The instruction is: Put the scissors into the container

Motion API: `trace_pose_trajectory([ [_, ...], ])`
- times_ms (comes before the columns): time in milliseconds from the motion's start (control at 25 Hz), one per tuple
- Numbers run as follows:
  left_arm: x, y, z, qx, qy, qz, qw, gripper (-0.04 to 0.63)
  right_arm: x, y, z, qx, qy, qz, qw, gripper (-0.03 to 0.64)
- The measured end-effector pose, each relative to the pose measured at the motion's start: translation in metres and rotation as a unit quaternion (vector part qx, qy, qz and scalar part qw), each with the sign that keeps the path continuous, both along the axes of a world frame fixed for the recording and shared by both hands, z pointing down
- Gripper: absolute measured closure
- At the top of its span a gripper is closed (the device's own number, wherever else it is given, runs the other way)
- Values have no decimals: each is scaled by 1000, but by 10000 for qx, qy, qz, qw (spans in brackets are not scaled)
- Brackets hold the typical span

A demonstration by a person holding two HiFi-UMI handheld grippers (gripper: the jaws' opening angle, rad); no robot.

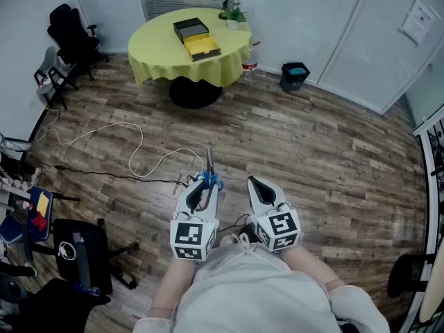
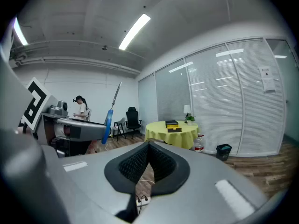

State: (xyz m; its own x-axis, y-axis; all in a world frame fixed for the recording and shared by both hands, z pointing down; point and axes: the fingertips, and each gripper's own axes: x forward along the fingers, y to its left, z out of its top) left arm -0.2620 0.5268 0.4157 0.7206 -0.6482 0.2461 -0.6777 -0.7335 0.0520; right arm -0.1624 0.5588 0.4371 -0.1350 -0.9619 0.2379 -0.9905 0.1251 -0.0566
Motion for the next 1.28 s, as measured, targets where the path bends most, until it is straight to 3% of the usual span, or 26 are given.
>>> trace_pose_trajectory([
  [880, 6, -45, 24, -320, 29, -42, 9995, 515, 3, -41, 31, -459, -273, -111, 9985, 617],
  [1280, 64, -120, 39, -407, -174, -375, 9983, 515, 64, -115, 54, -713, -554, -421, 9950, 617],
])
